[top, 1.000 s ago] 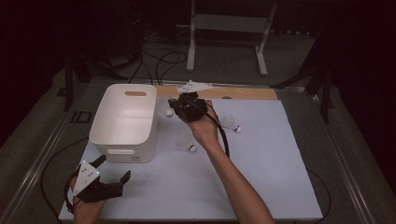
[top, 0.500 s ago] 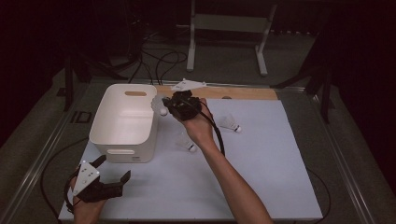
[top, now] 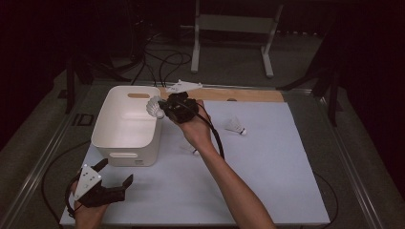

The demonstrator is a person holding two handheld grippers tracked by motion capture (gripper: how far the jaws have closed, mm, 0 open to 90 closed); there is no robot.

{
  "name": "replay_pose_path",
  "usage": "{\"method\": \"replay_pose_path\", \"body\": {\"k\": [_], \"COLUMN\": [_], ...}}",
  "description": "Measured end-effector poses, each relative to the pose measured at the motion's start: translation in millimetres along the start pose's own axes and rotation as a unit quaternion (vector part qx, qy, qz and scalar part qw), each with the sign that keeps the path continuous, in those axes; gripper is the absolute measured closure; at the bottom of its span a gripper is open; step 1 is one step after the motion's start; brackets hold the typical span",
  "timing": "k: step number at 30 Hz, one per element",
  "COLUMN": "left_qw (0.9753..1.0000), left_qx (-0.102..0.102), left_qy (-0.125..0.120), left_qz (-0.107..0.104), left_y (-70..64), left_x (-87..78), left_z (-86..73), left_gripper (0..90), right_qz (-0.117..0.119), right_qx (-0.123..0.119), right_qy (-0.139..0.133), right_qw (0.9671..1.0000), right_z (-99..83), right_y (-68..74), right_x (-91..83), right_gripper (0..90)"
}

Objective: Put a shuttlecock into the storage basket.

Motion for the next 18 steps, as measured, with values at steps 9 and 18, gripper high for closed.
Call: {"method": "replay_pose_path", "body": {"k": [9,18], "left_qw": [1.0,1.0], "left_qx": [-0.001,-0.001], "left_qy": [0.0,0.0], "left_qz": [0.002,0.003], "left_y": [0.4,0.7], "left_x": [-0.3,-0.4], "left_z": [-0.3,-0.3], "left_gripper": [0.0,0.0], "right_qz": [0.003,0.011], "right_qx": [-0.007,-0.011], "right_qy": [0.004,0.006], "right_qw": [1.0,0.9999], "right_z": [-1.4,-1.1], "right_y": [5.8,14.9], "right_x": [6.2,11.1], "right_gripper": [88.1,88.0]}}
Point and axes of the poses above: each handheld gripper's, and its own axes: x roughly forward along the jaws, z roughly out of its top, y roughly to its left, the point moved 7 cm from there along x, roughly forward along the jaws, and after that the axes turned 14 degrees about x, right-handed, at the moved point
